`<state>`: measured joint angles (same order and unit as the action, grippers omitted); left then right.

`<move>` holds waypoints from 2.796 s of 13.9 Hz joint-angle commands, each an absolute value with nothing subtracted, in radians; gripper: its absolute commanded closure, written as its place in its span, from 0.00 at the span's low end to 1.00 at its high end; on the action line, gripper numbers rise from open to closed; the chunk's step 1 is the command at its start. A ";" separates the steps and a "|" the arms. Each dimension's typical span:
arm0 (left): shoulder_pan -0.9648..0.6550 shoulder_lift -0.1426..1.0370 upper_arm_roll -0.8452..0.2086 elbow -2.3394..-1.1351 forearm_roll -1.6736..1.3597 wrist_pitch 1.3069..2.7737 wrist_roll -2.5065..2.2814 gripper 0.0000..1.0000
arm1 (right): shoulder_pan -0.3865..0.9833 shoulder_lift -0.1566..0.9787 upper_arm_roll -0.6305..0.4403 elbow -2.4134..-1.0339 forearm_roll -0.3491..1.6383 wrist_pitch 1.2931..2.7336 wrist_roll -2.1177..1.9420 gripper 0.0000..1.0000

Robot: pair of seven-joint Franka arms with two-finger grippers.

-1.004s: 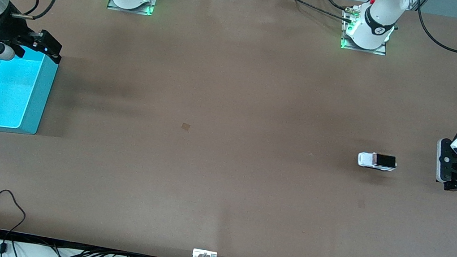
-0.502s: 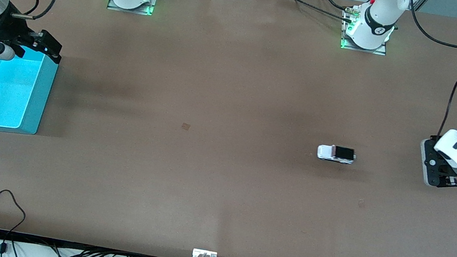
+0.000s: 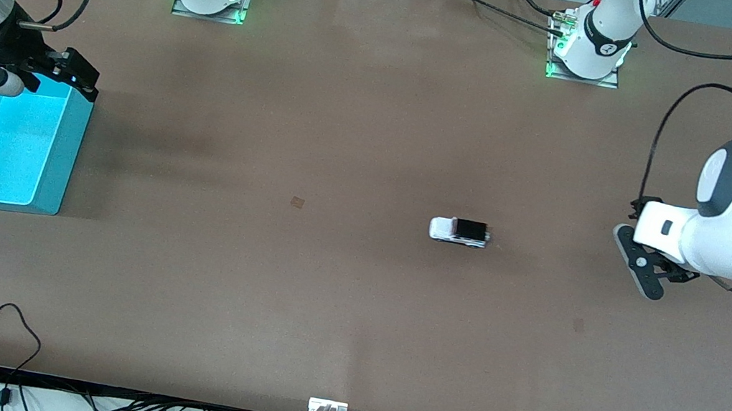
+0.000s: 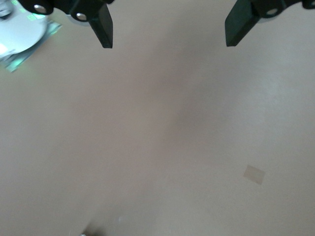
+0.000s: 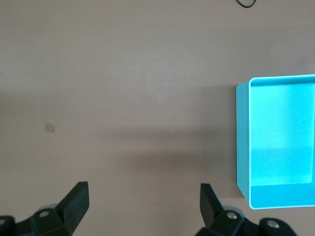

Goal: Wind and store white jeep toy
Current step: 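Raise the left gripper away while the jeep rolls toward the bin, then move the open right gripper down over the stopped jeep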

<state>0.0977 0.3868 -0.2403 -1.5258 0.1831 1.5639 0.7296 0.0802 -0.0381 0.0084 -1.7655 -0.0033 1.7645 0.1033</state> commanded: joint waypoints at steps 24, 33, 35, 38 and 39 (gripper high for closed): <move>-0.057 -0.029 0.005 -1.671 -0.008 1.595 0.029 0.00 | 0.083 -0.055 0.008 -1.776 -0.005 1.766 0.098 0.00; -0.057 -0.026 0.005 -1.657 -0.008 1.565 0.029 0.00 | 0.162 0.090 0.015 -1.781 0.002 1.761 -0.044 0.00; -0.055 -0.025 0.006 -1.657 -0.008 1.565 0.029 0.00 | 0.179 0.138 0.015 -1.786 0.002 1.798 -0.238 0.00; -0.055 -0.025 0.006 -1.655 -0.008 1.565 0.029 0.00 | 0.202 0.207 0.015 -1.789 0.002 1.887 -0.551 0.00; -0.055 -0.025 0.006 -1.655 -0.008 1.565 0.029 0.00 | 0.204 0.224 0.015 -1.798 0.003 1.925 -0.652 0.00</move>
